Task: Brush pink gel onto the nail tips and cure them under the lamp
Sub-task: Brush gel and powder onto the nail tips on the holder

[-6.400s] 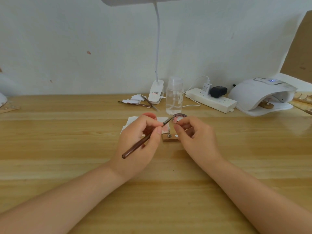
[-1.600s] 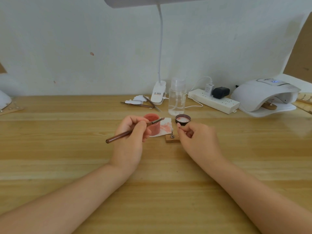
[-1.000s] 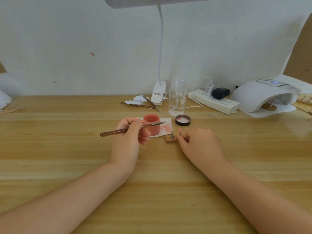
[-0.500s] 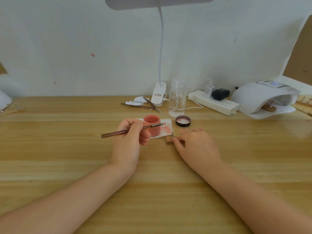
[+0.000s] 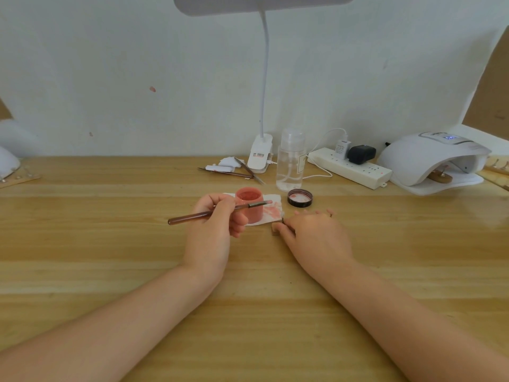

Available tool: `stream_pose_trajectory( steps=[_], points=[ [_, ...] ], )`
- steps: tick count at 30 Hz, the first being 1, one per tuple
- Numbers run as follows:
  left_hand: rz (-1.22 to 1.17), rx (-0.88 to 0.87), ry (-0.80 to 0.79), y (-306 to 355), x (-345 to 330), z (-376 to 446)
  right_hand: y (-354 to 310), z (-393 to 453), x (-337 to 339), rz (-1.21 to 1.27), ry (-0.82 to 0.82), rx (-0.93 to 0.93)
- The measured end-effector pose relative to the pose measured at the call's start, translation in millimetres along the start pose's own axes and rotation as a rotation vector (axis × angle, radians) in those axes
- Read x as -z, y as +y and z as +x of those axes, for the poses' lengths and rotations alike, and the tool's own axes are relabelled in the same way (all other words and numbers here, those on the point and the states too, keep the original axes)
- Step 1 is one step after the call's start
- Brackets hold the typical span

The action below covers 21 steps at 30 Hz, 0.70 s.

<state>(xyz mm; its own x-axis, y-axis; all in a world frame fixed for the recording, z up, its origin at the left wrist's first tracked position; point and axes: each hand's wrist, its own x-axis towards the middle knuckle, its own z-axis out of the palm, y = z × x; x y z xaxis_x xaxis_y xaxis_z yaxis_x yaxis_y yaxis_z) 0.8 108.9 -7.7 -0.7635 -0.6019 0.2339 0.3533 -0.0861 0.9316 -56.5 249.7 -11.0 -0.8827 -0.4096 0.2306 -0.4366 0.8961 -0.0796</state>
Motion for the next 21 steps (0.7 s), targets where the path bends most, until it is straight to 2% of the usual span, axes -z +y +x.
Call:
stream_pose_trajectory(
  steps=[7,12,16,18,21],
  points=[
    [0.016,-0.029,-0.026,-1,1,0,-2,-4,3,0.055,0.112,0.096],
    [0.035,-0.076,-0.056,0,1,-3,2,-9,-2,0.305,0.356,0.199],
    [0.048,-0.174,-0.134,6,1,-9,8,-11,4,0.515,0.467,0.223],
    [0.098,-0.300,-0.240,9,2,-13,12,-11,8,0.654,0.484,0.177],
    [0.166,-0.409,-0.351,8,4,-16,17,-10,12,0.872,0.390,0.062]
  ],
)
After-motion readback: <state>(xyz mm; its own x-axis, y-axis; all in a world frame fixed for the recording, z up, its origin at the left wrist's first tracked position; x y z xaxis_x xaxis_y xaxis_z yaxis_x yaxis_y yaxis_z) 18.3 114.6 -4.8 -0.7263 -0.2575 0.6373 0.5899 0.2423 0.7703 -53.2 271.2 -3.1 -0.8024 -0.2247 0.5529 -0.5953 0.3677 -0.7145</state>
